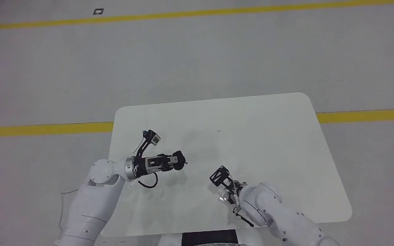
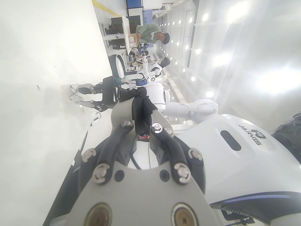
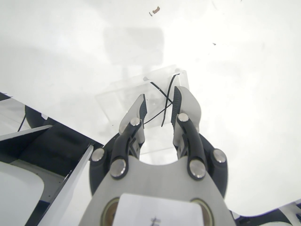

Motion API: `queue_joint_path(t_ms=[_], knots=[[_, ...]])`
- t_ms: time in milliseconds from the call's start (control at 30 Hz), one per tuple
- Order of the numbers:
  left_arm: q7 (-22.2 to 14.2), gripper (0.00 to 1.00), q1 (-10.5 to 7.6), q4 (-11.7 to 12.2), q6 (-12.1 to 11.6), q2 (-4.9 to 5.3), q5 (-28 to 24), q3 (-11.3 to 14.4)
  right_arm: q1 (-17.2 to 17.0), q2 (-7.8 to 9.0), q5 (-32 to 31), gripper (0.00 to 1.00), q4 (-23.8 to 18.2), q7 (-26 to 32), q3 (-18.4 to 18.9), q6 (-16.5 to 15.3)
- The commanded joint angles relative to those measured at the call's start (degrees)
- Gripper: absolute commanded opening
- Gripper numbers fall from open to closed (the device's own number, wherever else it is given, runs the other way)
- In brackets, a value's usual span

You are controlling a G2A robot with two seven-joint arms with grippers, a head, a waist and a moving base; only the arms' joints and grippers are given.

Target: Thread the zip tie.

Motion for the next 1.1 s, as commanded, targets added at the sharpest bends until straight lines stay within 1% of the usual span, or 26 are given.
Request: queue_joint_path(t_ms=[0, 133, 300, 367, 400, 467, 500, 667, 800, 933, 1067], knots=[[0.0, 0.0, 0.0, 0.0, 0.0, 0.0, 0.0, 0.0, 0.13, -0.13, -0.39, 0.25, 0.24, 0.12, -0.21, 0.43], [0.0, 0.0, 0.0, 0.0, 0.0, 0.0, 0.0, 0.0, 0.5, -0.5, -1.45, 0.24, 1.15, 0.5, -0.78, 1.39], [0.0, 0.0, 0.0, 0.0, 0.0, 0.0, 0.0, 0.0, 1.12, -0.96, -1.76, 0.22, 2.12, 0.82, -1.39, 1.69], [0.0, 0.0, 0.0, 0.0, 0.0, 0.0, 0.0, 0.0, 1.39, -1.14, -1.71, 0.19, 2.55, 0.93, -1.52, 1.69], [0.0, 0.0, 0.0, 0.0, 0.0, 0.0, 0.0, 0.0, 1.47, -1.22, -1.69, 0.14, 2.63, 0.96, -1.56, 1.7], [0.0, 0.0, 0.0, 0.0, 0.0, 0.0, 0.0, 0.0, 1.57, -1.35, -1.78, 0.01, 2.71, 1.0, -1.61, 1.72], [0.0, 0.0, 0.0, 0.0, 0.0, 0.0, 0.0, 0.0, 1.55, -1.4, -1.88, 0.0, 2.62, 1.06, -1.64, 1.74], [0.0, 0.0, 0.0, 0.0, 0.0, 0.0, 0.0, 0.0, 0.96, -1.5, -3.07, 0.0, 1.58, 1.32, -1.46, 2.07], [0.0, 0.0, 0.0, 0.0, 0.0, 0.0, 0.0, 0.0, -0.3, -1.35, -4.17, 0.0, -0.29, 1.37, -0.77, 2.07], [0.0, 0.0, 0.0, 0.0, 0.0, 0.0, 0.0, 0.0, -2.15, -1.04, -4.91, 0.0, -2.75, 1.12, 0.39, 1.41], [0.0, 0.0, 0.0, 0.0, 0.0, 0.0, 0.0, 0.0, -4.34, -0.57, -4.32, 0.0, -5.35, -0.53, 2.26, -0.1]])
